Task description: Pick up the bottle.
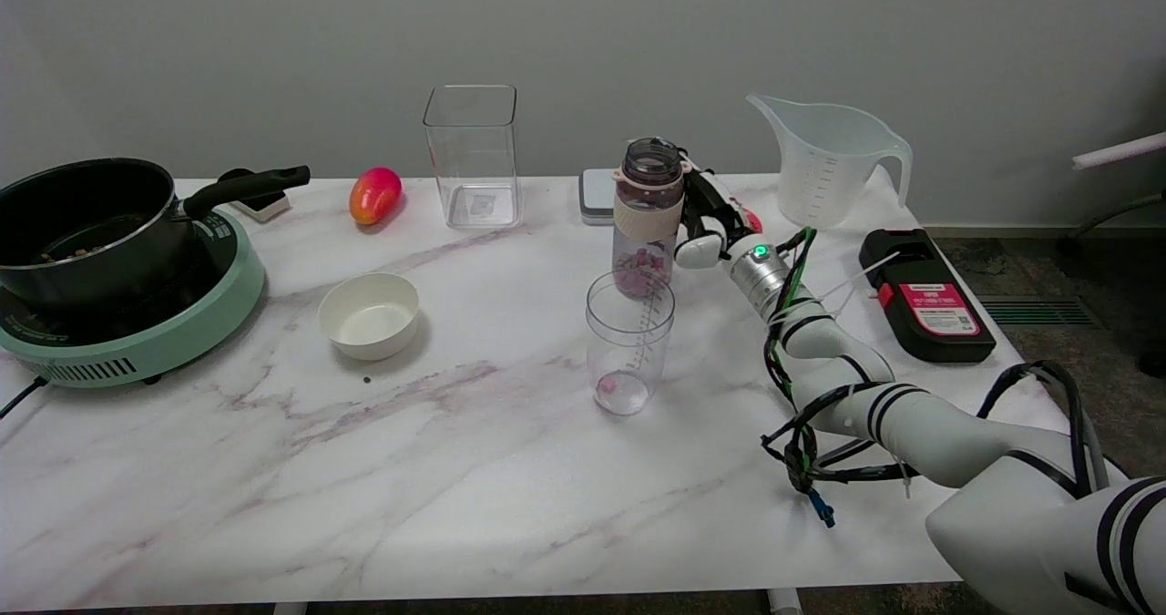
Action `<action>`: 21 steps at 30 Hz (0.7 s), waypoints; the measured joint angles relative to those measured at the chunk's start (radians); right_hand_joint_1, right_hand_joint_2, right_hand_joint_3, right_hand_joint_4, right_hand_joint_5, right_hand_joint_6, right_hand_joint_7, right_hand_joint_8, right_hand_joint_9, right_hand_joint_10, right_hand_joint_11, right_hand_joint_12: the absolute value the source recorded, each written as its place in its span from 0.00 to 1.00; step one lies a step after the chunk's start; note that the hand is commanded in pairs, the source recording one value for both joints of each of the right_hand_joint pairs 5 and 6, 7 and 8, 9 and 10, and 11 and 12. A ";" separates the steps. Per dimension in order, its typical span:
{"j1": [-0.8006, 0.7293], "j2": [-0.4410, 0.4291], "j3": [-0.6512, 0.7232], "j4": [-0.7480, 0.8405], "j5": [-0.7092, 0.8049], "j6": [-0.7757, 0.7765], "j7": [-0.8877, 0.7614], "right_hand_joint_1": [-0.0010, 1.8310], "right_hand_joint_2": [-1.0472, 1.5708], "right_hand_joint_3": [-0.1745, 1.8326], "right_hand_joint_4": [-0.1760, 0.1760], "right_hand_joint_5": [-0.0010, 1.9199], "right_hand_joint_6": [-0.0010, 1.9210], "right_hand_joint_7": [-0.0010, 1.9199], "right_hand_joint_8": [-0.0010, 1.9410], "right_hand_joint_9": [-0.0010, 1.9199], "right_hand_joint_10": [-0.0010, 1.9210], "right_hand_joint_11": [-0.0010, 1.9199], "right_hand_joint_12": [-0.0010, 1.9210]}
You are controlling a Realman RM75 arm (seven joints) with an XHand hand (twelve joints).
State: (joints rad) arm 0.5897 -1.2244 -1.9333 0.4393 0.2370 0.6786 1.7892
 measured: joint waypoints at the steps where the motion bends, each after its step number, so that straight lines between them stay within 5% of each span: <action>1: 0.001 -0.002 0.000 -0.001 -0.001 0.000 -0.001 0.74 0.10 0.54 0.50 0.04 0.04 0.32 0.31 0.20 0.20 0.18 0.18; 13: 0.001 -0.011 0.004 -0.002 -0.006 -0.002 -0.009 0.80 0.36 0.41 0.50 0.13 0.13 0.41 0.41 0.38 0.38 0.30 0.30; 21: -0.009 -0.011 0.006 0.009 -0.005 -0.004 -0.011 0.81 0.41 0.38 0.50 0.19 0.19 0.46 0.46 0.43 0.43 0.33 0.33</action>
State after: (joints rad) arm 0.5803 -1.2356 -1.9270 0.4487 0.2323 0.6745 1.7783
